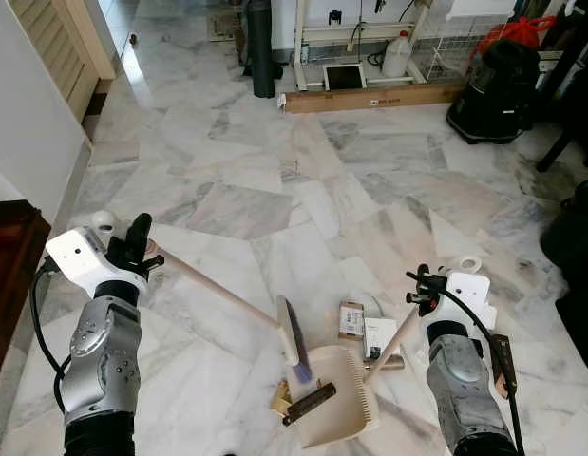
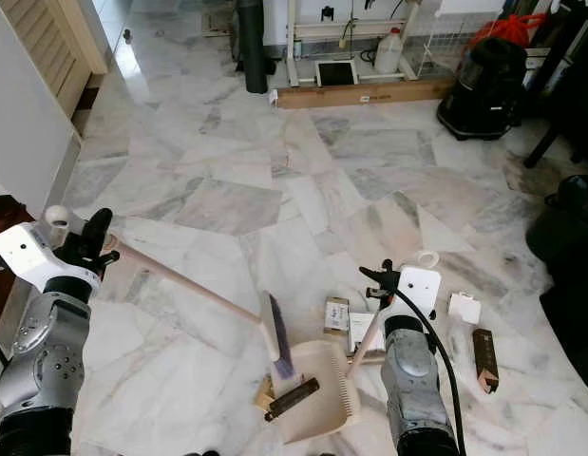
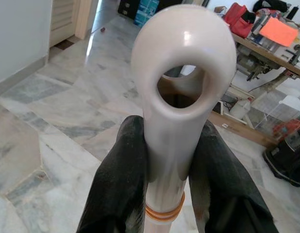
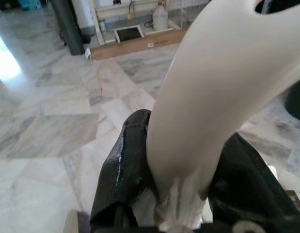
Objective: Sweep floor
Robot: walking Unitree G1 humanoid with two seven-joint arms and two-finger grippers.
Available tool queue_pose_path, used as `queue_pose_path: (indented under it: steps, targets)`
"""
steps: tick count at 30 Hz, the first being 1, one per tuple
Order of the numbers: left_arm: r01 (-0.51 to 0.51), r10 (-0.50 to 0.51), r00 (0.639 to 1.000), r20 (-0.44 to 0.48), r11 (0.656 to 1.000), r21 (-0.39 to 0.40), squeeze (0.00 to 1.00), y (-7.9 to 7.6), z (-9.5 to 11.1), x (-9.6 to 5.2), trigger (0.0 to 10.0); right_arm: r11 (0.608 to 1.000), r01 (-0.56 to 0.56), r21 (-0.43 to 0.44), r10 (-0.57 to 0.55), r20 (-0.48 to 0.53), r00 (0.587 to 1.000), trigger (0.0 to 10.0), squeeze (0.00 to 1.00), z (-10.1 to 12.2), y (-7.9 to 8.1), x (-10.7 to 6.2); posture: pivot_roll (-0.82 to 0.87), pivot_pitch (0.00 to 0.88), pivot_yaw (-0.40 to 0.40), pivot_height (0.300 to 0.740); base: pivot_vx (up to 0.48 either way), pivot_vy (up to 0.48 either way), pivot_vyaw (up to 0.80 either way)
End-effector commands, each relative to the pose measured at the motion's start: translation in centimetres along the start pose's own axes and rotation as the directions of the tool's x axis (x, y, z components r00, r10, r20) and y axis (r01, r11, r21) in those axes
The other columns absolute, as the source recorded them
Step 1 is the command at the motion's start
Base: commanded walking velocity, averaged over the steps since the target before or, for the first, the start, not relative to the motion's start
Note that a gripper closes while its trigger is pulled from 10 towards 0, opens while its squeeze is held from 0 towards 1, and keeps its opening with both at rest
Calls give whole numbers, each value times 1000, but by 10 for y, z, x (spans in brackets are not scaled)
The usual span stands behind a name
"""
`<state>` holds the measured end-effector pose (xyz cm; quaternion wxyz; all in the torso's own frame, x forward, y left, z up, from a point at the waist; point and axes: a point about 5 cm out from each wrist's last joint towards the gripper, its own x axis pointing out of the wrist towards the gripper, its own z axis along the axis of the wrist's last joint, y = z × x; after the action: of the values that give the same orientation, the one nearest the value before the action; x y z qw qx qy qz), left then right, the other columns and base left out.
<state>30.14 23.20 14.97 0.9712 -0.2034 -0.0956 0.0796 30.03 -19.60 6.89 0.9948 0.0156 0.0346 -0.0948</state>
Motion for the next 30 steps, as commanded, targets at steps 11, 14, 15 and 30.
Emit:
queue_pose_path:
  steps: [11,14,15,30]
  targets:
    - [-64,42,979,201,992,108,0,6,25,2,10000,988,3,154,-11,48,999,10000,0,14,2,2,-24,73,12,740,0,0,0]
    - [-73,16,969,245,971,226,0,6,35,3,10000,988,0,155,-8,48,999,10000,0,14,3,3,-24,60,15,740,0,0,0]
    - [-73,-1,964,265,960,269,0,6,41,4,10000,988,-3,155,-4,48,999,10000,0,14,4,3,-24,58,16,740,0,0,0]
    - [233,-273,962,-13,793,563,0,-7,16,-6,10000,985,-14,174,4,54,999,10000,0,16,9,5,-2,78,23,740,0,0,0]
